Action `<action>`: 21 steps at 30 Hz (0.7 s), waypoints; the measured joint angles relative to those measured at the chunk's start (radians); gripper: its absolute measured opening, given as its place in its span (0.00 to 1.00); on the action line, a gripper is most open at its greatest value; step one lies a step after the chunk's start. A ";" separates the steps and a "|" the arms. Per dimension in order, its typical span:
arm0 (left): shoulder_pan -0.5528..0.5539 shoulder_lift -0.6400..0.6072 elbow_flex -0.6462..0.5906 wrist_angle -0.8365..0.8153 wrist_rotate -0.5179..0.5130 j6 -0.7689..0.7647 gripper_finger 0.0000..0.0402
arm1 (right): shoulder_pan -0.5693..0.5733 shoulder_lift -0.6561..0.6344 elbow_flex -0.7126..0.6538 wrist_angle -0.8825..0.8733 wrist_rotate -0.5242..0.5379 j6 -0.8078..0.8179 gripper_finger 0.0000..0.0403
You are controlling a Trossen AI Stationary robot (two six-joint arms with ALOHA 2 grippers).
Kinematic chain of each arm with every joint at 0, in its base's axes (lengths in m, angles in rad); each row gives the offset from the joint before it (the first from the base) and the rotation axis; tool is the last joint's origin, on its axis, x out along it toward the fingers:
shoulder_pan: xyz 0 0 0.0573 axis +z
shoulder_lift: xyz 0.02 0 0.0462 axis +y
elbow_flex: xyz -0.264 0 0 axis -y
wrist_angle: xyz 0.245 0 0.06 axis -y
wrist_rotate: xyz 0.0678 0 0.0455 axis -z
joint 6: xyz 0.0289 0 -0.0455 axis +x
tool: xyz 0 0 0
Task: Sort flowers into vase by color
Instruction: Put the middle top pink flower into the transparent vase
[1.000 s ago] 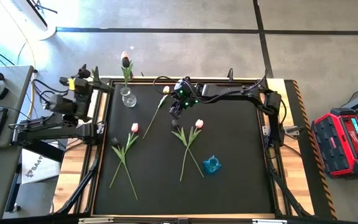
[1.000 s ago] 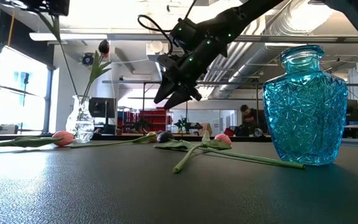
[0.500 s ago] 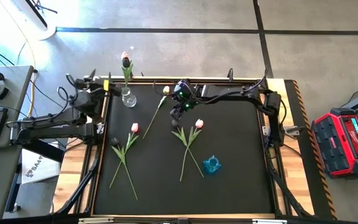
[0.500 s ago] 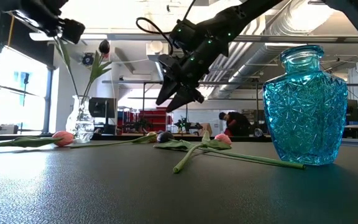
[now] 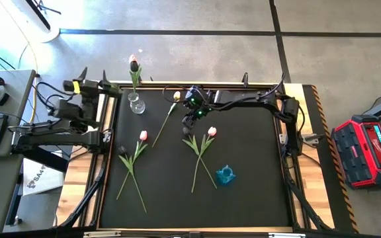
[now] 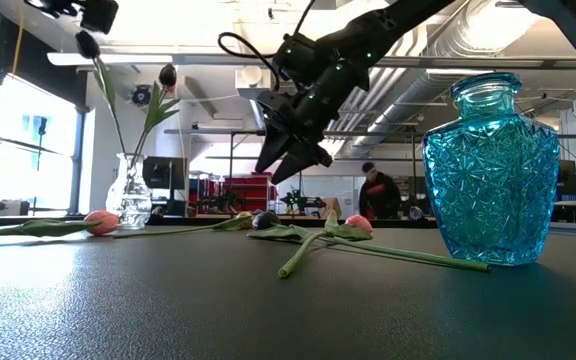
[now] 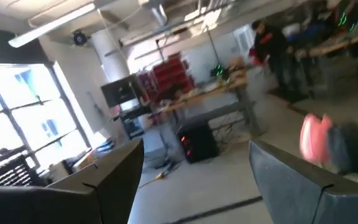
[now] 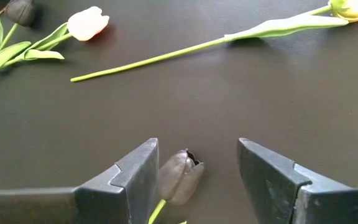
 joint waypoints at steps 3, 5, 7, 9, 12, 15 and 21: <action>-0.019 0.003 0.012 -0.005 0.072 -0.005 0.69 | 0.000 0.000 0.000 0.000 0.000 0.000 0.51; -0.040 0.007 0.021 -0.014 0.147 -0.005 0.69 | 0.000 0.000 0.000 -0.002 0.000 0.000 0.51; -0.064 0.009 0.031 -0.060 0.214 -0.006 0.69 | 0.000 0.000 0.000 -0.003 0.000 0.000 0.51; -0.085 0.016 0.049 -0.122 0.267 -0.023 0.69 | 0.000 0.000 0.000 -0.003 0.000 -0.005 0.51; -0.119 0.036 0.083 -0.231 0.325 -0.090 0.69 | 0.000 0.000 0.000 -0.003 -0.001 -0.008 0.51; -0.145 0.063 0.111 -0.332 0.385 -0.172 0.69 | 0.000 0.000 0.000 -0.003 -0.003 -0.008 0.51; -0.168 0.148 0.136 -0.490 0.579 -0.407 0.69 | 0.000 -0.002 0.000 -0.009 -0.017 -0.008 0.51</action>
